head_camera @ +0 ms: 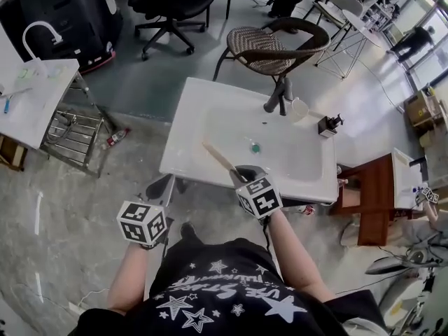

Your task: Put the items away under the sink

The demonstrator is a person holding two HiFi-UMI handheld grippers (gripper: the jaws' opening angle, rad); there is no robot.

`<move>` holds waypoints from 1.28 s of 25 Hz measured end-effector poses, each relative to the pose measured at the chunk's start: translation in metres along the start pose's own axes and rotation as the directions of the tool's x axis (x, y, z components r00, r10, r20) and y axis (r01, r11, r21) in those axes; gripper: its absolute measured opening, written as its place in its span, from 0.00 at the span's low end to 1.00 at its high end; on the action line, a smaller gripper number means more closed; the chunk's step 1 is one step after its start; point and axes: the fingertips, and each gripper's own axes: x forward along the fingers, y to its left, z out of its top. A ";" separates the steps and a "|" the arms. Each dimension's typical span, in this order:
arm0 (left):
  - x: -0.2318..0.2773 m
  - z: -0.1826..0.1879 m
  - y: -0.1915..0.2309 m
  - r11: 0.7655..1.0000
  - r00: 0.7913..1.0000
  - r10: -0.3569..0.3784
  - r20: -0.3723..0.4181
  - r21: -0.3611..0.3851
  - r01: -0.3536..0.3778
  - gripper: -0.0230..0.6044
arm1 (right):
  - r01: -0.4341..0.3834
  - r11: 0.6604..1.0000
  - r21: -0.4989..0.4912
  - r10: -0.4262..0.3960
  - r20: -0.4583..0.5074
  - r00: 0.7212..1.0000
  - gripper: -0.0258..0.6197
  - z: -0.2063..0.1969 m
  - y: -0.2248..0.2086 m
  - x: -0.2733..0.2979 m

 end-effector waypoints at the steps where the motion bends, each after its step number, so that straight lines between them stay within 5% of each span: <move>1: 0.001 -0.004 -0.005 1.000 1.000 0.007 -0.008 0.000 -0.007 0.05 | -0.015 1.000 -0.003 0.016 0.002 1.000 0.09 -0.005 0.003 -0.004; 10: 0.015 -0.056 -0.117 0.999 1.000 0.015 -0.019 -0.042 -0.016 0.05 | -0.135 0.990 -0.043 0.134 -0.025 0.991 0.09 -0.091 -0.008 -0.056; 16: -0.013 -0.102 -0.160 0.986 0.989 0.147 -0.015 -0.075 -0.148 0.05 | -0.226 0.969 -0.100 0.224 -0.032 0.974 0.09 -0.144 0.001 -0.087; 25: -0.078 -0.151 -0.173 0.929 0.940 0.341 0.003 -0.155 -0.336 0.05 | -0.344 0.928 -0.147 0.324 -0.142 0.935 0.09 -0.207 0.034 -0.088; 32: -0.106 -0.203 -0.142 0.880 0.901 0.433 0.013 -0.221 -0.420 0.05 | -0.291 0.946 -0.139 0.264 -0.187 0.946 0.09 -0.243 0.055 -0.044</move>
